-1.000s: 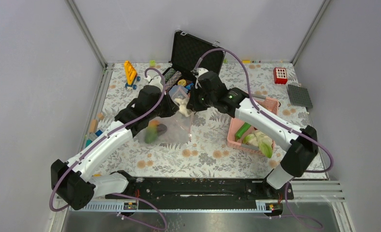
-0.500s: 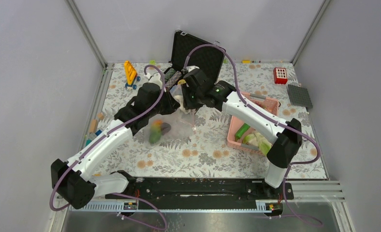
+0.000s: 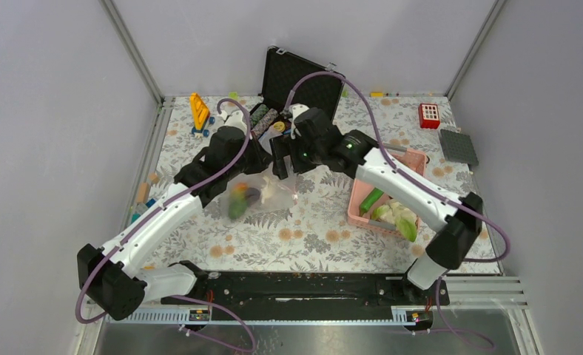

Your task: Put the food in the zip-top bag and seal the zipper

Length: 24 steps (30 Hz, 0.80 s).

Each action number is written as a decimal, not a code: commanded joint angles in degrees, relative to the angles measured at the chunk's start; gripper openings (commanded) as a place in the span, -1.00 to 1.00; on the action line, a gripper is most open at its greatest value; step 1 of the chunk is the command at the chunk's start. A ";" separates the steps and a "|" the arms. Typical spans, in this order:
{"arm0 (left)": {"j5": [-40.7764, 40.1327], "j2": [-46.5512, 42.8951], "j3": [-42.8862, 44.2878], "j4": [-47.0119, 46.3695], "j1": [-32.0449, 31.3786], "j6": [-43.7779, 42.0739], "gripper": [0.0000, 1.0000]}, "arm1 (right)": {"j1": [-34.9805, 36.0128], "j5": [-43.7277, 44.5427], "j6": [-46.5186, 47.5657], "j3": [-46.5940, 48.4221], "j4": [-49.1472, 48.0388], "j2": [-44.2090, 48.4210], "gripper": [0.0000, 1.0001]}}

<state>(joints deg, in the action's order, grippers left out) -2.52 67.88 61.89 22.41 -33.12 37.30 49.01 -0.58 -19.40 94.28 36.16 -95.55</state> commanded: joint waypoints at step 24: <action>2.24 -0.77 -3.60 -7.96 2.71 -2.67 -1.00 | -31.99 8.06 -24.12 -40.42 -3.74 23.41 0.94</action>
<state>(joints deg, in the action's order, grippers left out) -1.50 66.81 58.63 18.09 -31.38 35.75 17.98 5.54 -39.09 55.35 32.60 -70.28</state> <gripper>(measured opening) 0.007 0.982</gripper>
